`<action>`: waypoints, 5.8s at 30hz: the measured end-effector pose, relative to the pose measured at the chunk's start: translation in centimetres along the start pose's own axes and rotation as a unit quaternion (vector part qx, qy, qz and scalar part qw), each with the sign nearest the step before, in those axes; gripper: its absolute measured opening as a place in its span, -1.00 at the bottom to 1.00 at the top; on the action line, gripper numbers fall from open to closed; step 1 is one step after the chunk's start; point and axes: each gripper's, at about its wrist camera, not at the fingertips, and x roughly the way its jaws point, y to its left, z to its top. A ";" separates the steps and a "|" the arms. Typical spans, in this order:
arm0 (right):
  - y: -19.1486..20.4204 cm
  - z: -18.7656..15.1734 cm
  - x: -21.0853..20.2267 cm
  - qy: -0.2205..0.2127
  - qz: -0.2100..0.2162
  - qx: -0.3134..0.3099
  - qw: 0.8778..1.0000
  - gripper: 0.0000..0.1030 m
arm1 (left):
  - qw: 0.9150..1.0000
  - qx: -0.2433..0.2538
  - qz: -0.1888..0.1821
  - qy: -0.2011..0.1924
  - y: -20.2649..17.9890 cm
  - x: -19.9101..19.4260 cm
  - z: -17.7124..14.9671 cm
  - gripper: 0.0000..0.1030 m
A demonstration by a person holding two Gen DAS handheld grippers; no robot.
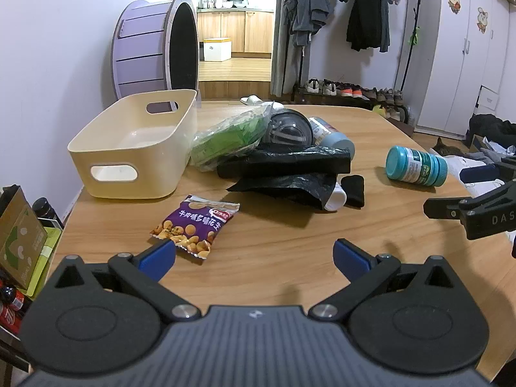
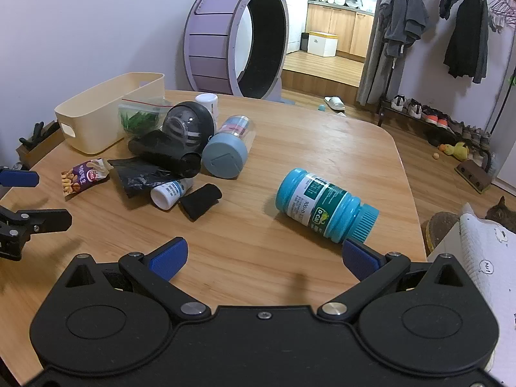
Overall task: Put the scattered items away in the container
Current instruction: 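Move the right gripper toward the teal-capped medicine bottle lying on the table, then close the right gripper around the teal-capped bottle and lift it upright, then carry the bottle with the right gripper into the cream basket and release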
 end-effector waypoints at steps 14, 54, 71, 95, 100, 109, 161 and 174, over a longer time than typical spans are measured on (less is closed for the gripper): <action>-0.1 -0.1 0.0 0.001 0.000 -0.001 1.000 1.00 | 1.000 0.003 0.002 -0.002 -0.1 0.0 0.0 1.00; -7.3 -1.1 1.1 -0.037 -0.041 0.048 0.997 1.00 | 0.997 0.025 -0.071 -0.027 -2.7 -0.3 0.1 1.00; -9.0 -0.5 4.3 -0.089 0.049 0.015 0.995 0.86 | 0.995 0.010 -0.097 -0.022 -3.3 0.4 0.6 1.00; -9.2 -2.6 4.2 -0.058 0.075 0.004 0.995 -0.12 | 0.995 0.006 -0.095 -0.026 -3.2 0.2 0.5 1.00; -8.9 -2.4 4.2 -0.063 0.076 0.001 0.995 -0.10 | 0.995 0.013 -0.096 -0.026 -3.5 0.1 0.4 1.00; -8.8 -1.3 2.1 -0.103 0.084 0.019 0.991 -0.13 | 0.995 0.011 -0.095 -0.027 -3.4 0.0 0.4 1.00; -0.6 5.6 -0.8 -0.198 0.141 0.022 0.970 -0.13 | 0.996 -0.041 0.001 -0.083 6.4 -3.3 1.7 1.00; 7.7 12.8 4.5 -0.205 0.211 -0.016 0.956 -0.13 | 0.990 -0.061 0.069 -0.106 11.7 -4.0 3.3 1.00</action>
